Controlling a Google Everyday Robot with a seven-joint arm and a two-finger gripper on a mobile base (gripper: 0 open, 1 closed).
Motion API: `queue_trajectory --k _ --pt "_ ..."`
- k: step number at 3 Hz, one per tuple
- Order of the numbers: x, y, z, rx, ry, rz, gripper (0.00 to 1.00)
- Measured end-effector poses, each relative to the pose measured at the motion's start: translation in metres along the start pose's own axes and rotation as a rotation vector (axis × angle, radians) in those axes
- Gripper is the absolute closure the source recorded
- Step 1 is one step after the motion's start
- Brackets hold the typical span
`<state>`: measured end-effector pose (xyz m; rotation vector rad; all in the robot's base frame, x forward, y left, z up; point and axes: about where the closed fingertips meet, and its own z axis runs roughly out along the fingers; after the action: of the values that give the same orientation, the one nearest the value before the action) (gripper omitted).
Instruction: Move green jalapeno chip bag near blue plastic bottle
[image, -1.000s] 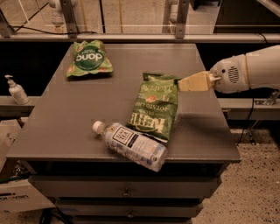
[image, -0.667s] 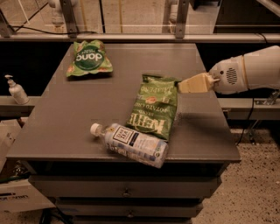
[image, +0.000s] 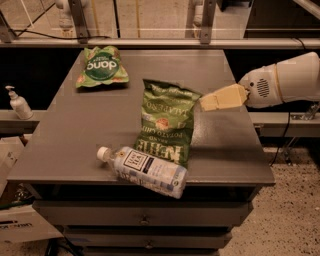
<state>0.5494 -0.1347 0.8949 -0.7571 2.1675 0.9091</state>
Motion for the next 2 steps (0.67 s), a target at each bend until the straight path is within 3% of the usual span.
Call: queue_trajectory --k 2 --pt "-0.0028 -0.0137 -0.0035 0.049 0.011 -0.015 0.0"
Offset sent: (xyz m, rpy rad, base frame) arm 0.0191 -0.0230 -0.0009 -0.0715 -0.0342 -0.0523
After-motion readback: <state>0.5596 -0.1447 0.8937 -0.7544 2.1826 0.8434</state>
